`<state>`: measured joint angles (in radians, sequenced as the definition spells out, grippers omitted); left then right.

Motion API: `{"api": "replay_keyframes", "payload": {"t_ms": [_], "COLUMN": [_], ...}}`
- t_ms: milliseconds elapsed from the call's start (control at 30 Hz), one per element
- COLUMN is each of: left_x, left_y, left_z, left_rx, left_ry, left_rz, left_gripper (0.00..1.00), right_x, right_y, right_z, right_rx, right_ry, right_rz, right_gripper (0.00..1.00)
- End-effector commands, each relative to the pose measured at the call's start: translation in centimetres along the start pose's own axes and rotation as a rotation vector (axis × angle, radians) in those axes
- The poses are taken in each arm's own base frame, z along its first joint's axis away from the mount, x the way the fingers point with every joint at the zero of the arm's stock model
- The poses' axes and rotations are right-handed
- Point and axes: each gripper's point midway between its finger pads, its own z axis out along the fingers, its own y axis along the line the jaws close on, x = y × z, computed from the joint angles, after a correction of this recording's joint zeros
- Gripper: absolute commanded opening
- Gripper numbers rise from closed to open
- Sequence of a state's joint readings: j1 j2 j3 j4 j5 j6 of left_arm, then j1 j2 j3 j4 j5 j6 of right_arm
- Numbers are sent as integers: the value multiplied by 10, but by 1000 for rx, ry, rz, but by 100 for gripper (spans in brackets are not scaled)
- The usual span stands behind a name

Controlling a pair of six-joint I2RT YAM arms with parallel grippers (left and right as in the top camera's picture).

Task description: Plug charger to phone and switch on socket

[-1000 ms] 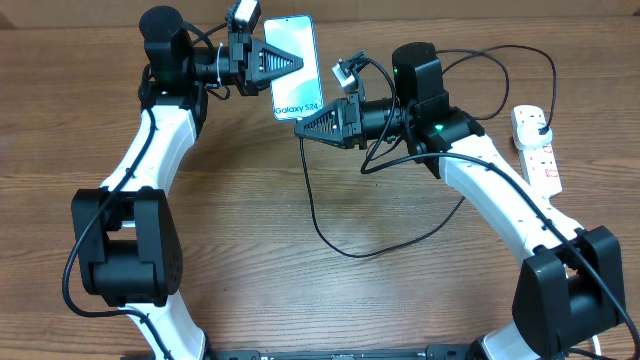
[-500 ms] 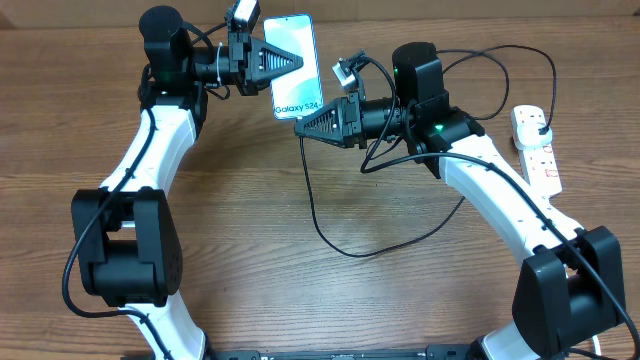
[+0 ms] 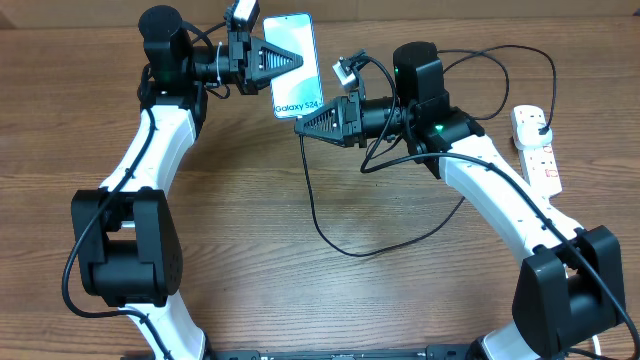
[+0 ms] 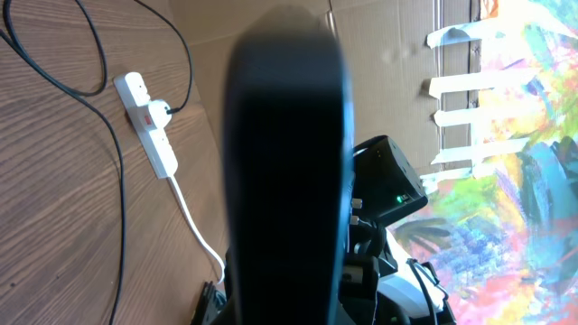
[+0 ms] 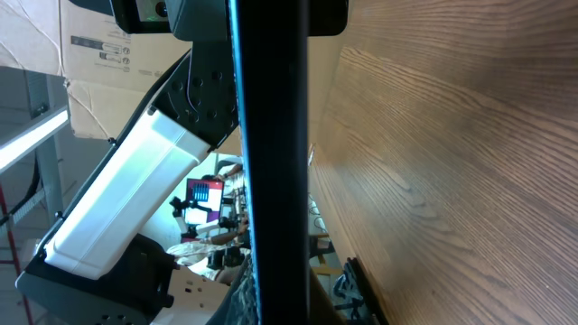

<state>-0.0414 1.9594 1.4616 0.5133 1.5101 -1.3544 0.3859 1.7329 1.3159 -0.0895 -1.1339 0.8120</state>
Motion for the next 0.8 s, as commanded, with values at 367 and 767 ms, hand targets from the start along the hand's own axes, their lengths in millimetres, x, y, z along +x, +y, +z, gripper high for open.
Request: {"api": "replay_keyframes", "payload": {"t_ms": [367,767], "left_x": [25,25], "left_y": [-18,-18], "left_z": [20,20], "left_rx": [29,29], "left_ry": [118,118], "left_rz": [41,41], "left_gripper": [4,4], "right_x": [-33,-36], "right_y": [2,1], "right_z": [-5,-6], "right_rx": [64,72], "right_ry": [-149,-166], "right_rz": [-78,-83], "right_gripper": [4,4]}}
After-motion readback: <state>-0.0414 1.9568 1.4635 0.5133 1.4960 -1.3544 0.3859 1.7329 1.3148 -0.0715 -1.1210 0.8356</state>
